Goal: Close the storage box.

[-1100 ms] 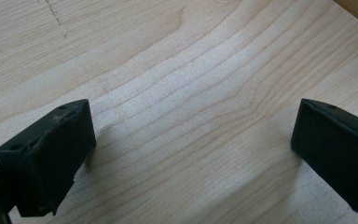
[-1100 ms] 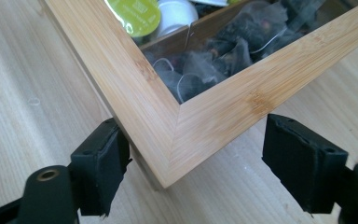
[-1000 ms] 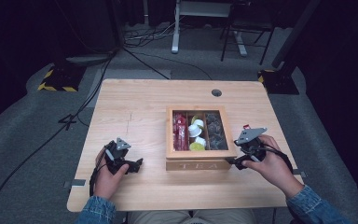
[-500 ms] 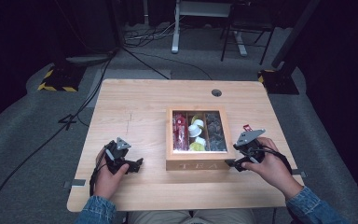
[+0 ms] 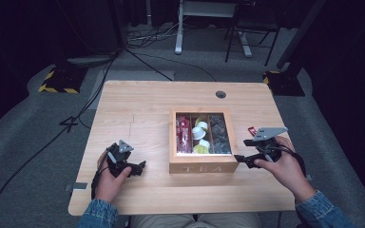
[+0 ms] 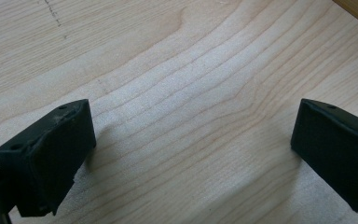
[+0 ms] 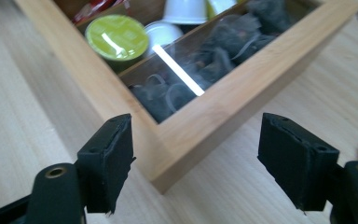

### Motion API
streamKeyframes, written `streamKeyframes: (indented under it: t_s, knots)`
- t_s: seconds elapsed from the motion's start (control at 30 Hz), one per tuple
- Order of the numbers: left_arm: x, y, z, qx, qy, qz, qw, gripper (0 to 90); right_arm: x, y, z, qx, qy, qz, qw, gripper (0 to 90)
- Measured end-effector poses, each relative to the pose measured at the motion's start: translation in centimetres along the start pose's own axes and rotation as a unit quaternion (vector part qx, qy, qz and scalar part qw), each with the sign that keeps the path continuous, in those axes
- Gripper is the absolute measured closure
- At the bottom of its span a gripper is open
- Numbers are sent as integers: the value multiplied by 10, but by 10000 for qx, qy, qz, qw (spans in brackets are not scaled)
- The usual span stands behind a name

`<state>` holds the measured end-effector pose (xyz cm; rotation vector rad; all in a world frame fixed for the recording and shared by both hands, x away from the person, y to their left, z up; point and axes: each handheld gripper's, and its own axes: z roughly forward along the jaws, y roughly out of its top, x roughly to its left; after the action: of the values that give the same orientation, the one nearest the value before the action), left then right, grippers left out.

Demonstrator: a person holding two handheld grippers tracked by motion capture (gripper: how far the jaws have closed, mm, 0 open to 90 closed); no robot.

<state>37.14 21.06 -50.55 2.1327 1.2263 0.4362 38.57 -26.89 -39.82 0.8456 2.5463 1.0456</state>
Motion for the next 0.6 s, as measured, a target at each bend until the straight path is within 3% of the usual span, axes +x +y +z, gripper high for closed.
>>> streamKeyframes:
  t_s: [0.33, 0.6]
  knots:
    - [2, -1, -1, 2, -96, 86, 9999, 4, -32, -17, -29, -299, -439, 507, 9973, 247]
    - [3, -1, -1, 11, -93, 88, 9999, 3, -54, -41, -39, -146, -820, 633, 9945, 237]
